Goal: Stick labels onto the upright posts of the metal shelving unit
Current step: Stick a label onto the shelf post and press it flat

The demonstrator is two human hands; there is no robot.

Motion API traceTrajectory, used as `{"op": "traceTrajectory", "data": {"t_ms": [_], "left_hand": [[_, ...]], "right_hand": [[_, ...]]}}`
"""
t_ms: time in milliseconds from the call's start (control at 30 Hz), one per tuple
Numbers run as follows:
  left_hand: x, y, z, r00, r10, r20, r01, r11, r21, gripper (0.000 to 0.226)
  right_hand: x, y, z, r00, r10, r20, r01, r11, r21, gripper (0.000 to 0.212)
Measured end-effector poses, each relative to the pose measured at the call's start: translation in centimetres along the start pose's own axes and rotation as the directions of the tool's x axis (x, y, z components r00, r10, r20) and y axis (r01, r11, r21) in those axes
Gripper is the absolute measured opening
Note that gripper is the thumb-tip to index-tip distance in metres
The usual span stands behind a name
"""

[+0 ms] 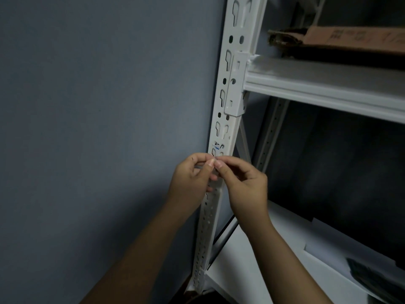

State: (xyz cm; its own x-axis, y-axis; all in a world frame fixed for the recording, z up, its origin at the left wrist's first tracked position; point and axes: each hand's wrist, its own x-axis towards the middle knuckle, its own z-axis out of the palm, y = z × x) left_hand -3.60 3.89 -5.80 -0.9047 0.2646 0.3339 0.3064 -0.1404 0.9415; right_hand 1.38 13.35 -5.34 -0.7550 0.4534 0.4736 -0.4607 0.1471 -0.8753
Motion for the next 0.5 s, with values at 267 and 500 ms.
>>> {"op": "traceTrajectory", "data": {"t_ms": [267,500], "left_hand": [[1.1,-0.2,0.9,0.978,0.046,-0.202,-0.044,0.999,0.014,0.013],[3.2,-0.6,2.1,0.878,0.408,-0.249,-0.272,0.855,0.441,0.018]], "right_hand": [[1.0,1.1,-0.1,0.986,0.002,-0.167,-0.018,0.995,-0.094,0.022],[2.6,2.3,0.0,0.950,-0.004,-0.313,-0.008,0.999,-0.037,0.016]]}}
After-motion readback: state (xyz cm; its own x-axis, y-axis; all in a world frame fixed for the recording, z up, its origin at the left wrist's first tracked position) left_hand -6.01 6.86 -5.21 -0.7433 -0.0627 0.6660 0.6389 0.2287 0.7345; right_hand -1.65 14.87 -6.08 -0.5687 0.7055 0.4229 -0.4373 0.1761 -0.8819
